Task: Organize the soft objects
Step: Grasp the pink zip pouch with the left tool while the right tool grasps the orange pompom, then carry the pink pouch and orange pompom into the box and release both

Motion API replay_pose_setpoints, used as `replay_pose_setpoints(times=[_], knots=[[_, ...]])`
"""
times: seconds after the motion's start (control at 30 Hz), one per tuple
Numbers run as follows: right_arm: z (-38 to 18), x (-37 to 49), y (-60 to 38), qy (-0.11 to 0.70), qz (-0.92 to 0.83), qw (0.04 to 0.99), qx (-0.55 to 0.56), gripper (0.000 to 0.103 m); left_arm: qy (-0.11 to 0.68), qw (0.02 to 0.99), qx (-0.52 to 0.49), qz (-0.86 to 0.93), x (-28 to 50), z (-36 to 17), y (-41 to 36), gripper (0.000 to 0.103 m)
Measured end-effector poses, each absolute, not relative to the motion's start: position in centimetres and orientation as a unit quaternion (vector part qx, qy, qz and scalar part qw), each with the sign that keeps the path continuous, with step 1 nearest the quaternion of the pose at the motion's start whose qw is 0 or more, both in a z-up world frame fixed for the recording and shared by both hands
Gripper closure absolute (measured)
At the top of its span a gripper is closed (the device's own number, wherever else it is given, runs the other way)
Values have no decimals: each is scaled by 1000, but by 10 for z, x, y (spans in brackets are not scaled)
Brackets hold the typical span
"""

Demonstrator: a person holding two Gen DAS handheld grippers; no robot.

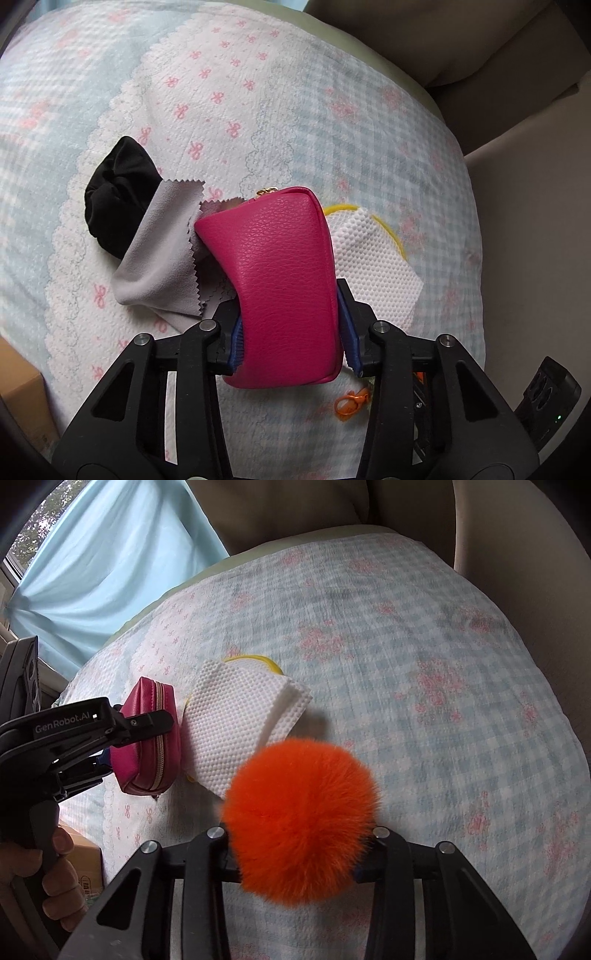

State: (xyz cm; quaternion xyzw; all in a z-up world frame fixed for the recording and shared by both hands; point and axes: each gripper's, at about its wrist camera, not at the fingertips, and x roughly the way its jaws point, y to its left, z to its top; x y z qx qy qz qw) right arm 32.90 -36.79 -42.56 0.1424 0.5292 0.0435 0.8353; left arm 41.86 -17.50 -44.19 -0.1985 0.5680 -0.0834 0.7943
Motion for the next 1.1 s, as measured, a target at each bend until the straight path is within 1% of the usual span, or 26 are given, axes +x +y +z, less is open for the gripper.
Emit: replay_pose_setpoints(times=[0.2,0.4,0.7,0.93,1.1], knots=[[-406,322,-367,517,39,843,141,68,555,802,-198,-93,404,-413,-171,66],[-368,308,-366,501,32,854,137,68,537,813,-201,-105,380,-368,-168,66],[-285,273,-355,473,28,873,116,68,503,832,-199,-122,325,-278,-148,66],[-208,246,-329,454,45,885,96,68,477,851,-188,-111,270,-209,-109,66],[-163,225,-290,441,84,891,71,68,469,861,-177,-93,229,-179,-71,66]])
